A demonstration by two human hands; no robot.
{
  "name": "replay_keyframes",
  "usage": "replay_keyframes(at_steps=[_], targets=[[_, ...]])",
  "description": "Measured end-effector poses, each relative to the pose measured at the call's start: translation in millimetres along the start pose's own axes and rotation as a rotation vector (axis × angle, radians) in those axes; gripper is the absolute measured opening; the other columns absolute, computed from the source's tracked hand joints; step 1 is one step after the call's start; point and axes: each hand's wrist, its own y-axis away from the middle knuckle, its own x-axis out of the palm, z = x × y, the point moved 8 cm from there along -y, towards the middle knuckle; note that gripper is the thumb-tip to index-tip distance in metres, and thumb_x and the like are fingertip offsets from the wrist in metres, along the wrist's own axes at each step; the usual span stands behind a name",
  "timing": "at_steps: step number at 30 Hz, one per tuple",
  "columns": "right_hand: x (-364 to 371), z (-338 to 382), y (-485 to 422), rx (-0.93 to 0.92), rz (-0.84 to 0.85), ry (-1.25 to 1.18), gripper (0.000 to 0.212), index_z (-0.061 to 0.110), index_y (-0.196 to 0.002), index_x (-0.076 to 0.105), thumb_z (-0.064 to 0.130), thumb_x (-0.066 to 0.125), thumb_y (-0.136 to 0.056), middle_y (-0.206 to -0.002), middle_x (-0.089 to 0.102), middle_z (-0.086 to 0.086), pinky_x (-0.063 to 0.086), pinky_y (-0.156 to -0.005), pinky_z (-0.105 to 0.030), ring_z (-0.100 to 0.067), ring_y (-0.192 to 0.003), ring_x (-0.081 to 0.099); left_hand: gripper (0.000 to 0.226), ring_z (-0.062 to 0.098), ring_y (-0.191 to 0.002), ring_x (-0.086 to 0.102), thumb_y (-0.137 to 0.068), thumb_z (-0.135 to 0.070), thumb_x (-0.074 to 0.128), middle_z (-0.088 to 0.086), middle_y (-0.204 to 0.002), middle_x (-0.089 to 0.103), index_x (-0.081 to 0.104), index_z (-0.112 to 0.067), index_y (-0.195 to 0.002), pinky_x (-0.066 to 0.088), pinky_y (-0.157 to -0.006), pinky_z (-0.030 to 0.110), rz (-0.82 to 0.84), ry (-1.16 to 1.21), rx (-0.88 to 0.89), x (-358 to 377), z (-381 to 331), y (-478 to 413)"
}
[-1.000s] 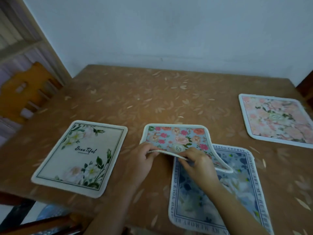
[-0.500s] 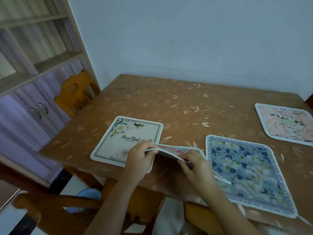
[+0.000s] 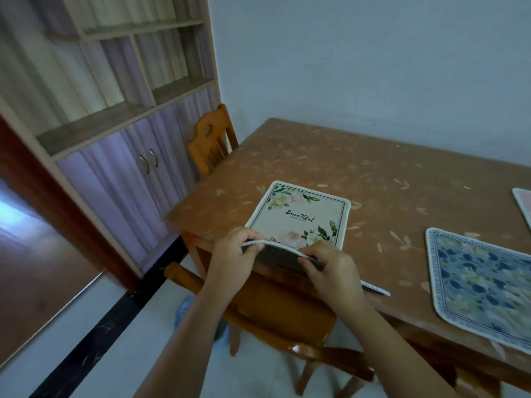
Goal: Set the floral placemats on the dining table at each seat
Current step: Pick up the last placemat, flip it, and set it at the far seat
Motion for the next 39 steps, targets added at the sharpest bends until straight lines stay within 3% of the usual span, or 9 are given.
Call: replay_keyframes(at_steps=[8,12,17,20,22,28,32,39], targets=[[61.2,41.0,-42.6,-0.066,0.054,0.006,0.010,0.008,-0.087,0.069,0.007,0.070,-0.077,-0.083,0.068,-0.008,0.054,-0.066,-0.045,-0.027,-0.078,0.061,0.019,-0.003,-0.076,0.053,-0.081,-0.006,0.064,-0.018,-0.078,0.057,0.062,-0.024,-0.077,0.038,-0.064,0.005,0.017,-0.058,-0.050,-60.1,49.9,-17.8],[101.7,66.5,-76.2,-0.081,0.062,-0.014,0.007,0.012,-0.081,0.069,0.007,0.071,-0.077,-0.078,0.067,-0.005,0.054,-0.059,-0.036,-0.020,-0.070,0.062,0.018,-0.002,-0.076,0.053,-0.080,-0.005,0.064,-0.018,-0.078,0.057,0.063,-0.022,-0.077,0.035,-0.065,0.000,-0.006,-0.066,-0.076,-99.6,85.6,-41.9],[160.5,93.6,-137.9,-0.077,0.082,-0.025,0.004,0.008,-0.074,0.067,0.008,0.069,-0.077,-0.075,0.065,-0.008,0.047,-0.058,-0.033,-0.023,-0.069,0.059,0.010,-0.001,-0.078,0.053,-0.081,-0.006,0.064,-0.010,-0.081,0.061,0.067,-0.016,-0.082,0.035,-0.066,0.001,-0.009,-0.085,-0.103,-150.8,130.9,-91.0],[190.5,110.4,-167.3,-0.068,0.069,-0.055,0.009,0.014,-0.072,0.068,0.006,0.071,-0.075,-0.070,0.063,0.000,0.034,-0.056,-0.017,-0.015,-0.066,0.057,0.012,0.001,-0.078,0.055,-0.080,-0.005,0.064,-0.006,-0.081,0.063,0.067,-0.017,-0.080,0.036,-0.066,0.004,-0.021,-0.099,-0.096,-178.9,156.8,-116.5],[209.0,120.3,-184.1,-0.059,0.082,-0.079,0.010,0.016,-0.074,0.068,0.006,0.070,-0.075,-0.070,0.060,0.005,0.033,-0.057,-0.016,-0.012,-0.066,0.056,0.014,0.001,-0.076,0.055,-0.079,-0.004,0.064,-0.004,-0.079,0.064,0.067,-0.017,-0.078,0.036,-0.066,0.004,-0.045,-0.082,-0.095,-194.7,173.7,-128.7],[263.9,154.1,-231.5,-0.069,0.124,-0.006,0.003,0.013,-0.078,0.068,0.010,0.068,-0.077,-0.079,0.066,-0.005,0.050,-0.060,-0.037,-0.021,-0.073,0.061,0.017,-0.009,-0.076,0.054,-0.079,-0.002,0.065,-0.010,-0.076,0.062,0.067,-0.019,-0.078,0.036,-0.064,0.001,-0.081,0.015,-0.130,-237.3,234.9,-157.7],[293.0,185.5,-265.0,-0.118,0.066,0.067,0.014,0.016,-0.073,0.068,0.004,0.074,-0.070,-0.072,0.066,-0.003,0.045,-0.054,-0.030,-0.021,-0.065,0.061,0.014,-0.012,-0.075,0.053,-0.079,-0.003,0.065,-0.013,-0.077,0.062,0.068,-0.017,-0.080,0.036,-0.064,0.001,-0.075,0.070,-0.132,-265.1,277.7,-191.7],[354.9,231.3,-320.4,-0.016,-0.041,0.109,0.016,0.012,-0.078,0.070,-0.001,0.074,-0.068,-0.076,0.068,-0.006,0.052,-0.059,-0.037,-0.025,-0.069,0.064,0.013,-0.007,-0.078,0.055,-0.079,-0.005,0.065,-0.014,-0.078,0.062,0.067,-0.017,-0.080,0.038,-0.065,0.003,0.080,0.115,-0.002,-322.1,337.1,-257.8]])
